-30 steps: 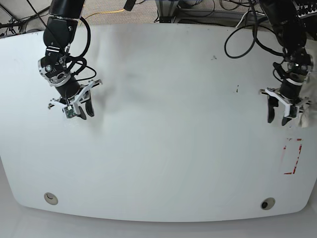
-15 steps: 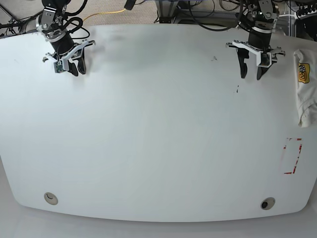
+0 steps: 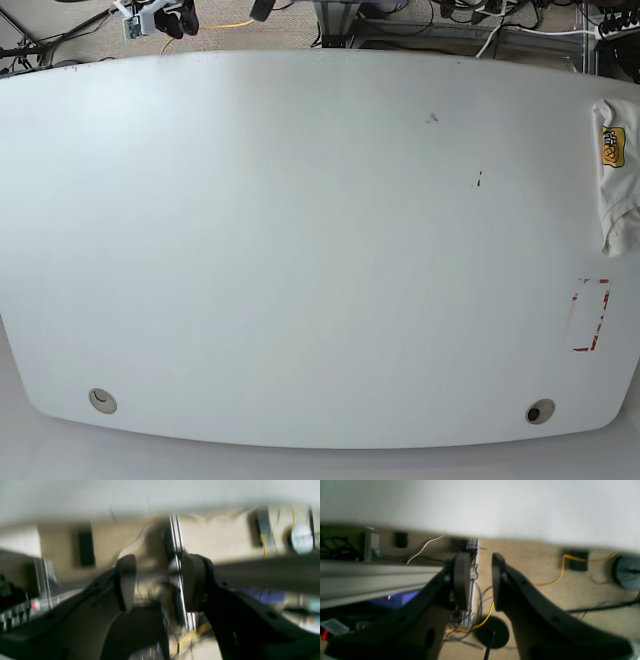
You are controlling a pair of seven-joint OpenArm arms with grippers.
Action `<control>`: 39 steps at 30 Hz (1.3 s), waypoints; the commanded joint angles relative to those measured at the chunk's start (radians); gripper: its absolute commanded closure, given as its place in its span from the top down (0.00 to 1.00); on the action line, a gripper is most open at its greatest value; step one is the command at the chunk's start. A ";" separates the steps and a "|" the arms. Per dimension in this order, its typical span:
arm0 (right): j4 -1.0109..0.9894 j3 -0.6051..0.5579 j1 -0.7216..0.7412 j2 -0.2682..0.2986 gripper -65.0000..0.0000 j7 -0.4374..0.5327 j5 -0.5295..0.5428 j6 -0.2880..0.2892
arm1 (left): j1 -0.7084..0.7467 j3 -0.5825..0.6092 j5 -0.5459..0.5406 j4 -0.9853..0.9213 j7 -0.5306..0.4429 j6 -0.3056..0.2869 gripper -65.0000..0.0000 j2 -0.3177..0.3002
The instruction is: Fold the T-shirt properly
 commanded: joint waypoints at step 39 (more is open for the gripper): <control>-1.302 -0.330 0.708 0.046 0.13 0.215 -0.248 -0.350 | -0.969 0.214 0.009 -1.616 0.032 0.233 0.43 -0.166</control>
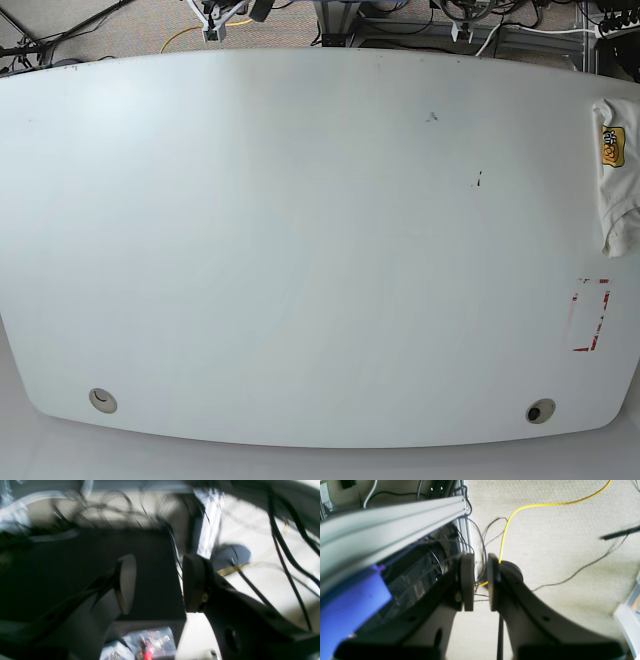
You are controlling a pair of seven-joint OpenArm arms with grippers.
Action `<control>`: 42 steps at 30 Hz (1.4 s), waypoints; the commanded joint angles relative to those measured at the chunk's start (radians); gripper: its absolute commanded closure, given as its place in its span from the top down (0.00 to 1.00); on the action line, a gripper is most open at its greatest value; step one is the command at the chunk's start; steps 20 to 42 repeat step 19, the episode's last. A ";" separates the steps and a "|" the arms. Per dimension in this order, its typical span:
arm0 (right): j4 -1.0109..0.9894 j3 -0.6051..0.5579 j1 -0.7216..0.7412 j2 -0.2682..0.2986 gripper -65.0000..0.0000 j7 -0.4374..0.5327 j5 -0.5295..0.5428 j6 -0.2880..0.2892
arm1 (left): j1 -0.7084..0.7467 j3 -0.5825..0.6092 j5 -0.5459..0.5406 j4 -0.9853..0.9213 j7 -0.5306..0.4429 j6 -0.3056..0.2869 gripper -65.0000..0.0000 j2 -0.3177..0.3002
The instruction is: Fold the T-shirt properly
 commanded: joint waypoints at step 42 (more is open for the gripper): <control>-0.050 -0.003 0.042 0.035 0.13 0.015 -0.001 -0.004 | -0.024 -0.006 -0.003 0.001 0.040 0.007 0.43 0.018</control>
